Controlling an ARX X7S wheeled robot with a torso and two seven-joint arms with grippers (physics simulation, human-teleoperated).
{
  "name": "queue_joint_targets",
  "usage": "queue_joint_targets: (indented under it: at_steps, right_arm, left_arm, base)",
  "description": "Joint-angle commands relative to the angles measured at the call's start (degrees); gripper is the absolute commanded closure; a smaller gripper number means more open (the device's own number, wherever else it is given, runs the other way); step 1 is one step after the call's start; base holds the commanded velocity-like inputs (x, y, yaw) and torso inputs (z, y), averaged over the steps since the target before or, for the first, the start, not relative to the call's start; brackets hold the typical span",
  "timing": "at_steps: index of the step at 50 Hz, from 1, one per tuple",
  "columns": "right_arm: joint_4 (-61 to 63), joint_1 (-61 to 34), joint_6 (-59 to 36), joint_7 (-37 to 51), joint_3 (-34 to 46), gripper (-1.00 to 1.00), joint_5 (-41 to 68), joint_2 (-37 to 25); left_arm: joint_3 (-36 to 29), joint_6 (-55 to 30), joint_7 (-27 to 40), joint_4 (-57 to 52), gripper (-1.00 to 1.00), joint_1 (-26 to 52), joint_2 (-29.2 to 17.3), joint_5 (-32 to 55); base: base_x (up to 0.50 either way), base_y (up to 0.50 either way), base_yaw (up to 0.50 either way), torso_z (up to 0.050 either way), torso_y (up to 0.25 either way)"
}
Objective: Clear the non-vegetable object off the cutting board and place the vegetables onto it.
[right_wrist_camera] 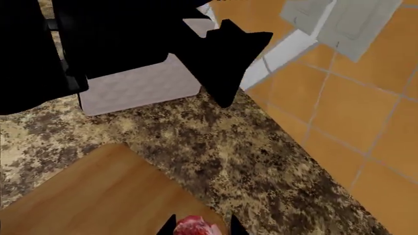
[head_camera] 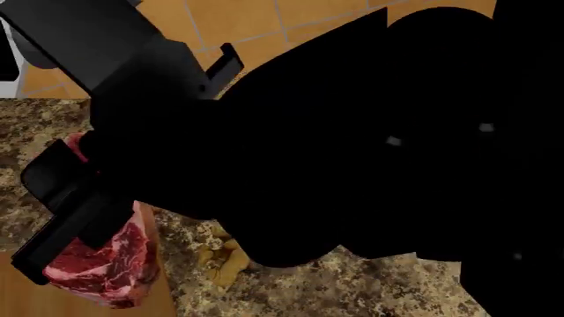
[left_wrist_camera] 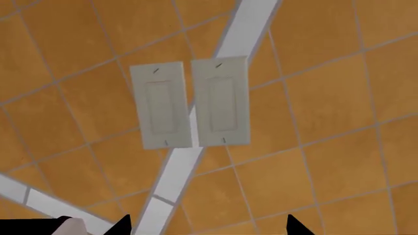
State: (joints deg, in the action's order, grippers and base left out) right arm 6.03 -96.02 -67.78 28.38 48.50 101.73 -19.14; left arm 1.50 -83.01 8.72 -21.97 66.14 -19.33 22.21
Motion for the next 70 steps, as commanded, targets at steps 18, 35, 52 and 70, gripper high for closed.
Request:
queue_joint_targets:
  at_steps: [18, 35, 52, 70]
  right_arm:
    - [6.0, 1.3, 0.1, 10.2, -6.6, 1.00, 4.7, -18.4]
    - [13.4, 5.8, 4.3, 17.8, -10.4, 1.00, 13.9, -30.8]
    - [22.3, 20.8, 14.0, 16.4, -16.3, 1.00, 13.6, -42.7]
    - [16.8, 35.1, 19.5, 6.6, -14.2, 1.00, 0.0, -41.4]
  left_arm:
    - [1.1, -1.2, -1.0, -0.7, -1.00, 1.2, 1.1, 2.0]
    - [0.3, -0.3, -0.6, 0.4, -1.00, 2.1, 1.0, 2.3]
    - [0.7, -2.2, 0.4, -0.9, -1.00, 3.2, 1.1, 3.2]
    - [0.6, -1.9, 0.8, -0.7, -1.00, 3.1, 0.6, 4.0]
  base:
    - [0.00, 0.00, 0.00, 0.000, 0.000]
    - [0.00, 0.00, 0.00, 0.000, 0.000]
    - [0.00, 0.00, 0.00, 0.000, 0.000]
    - [0.00, 0.00, 0.00, 0.000, 0.000]
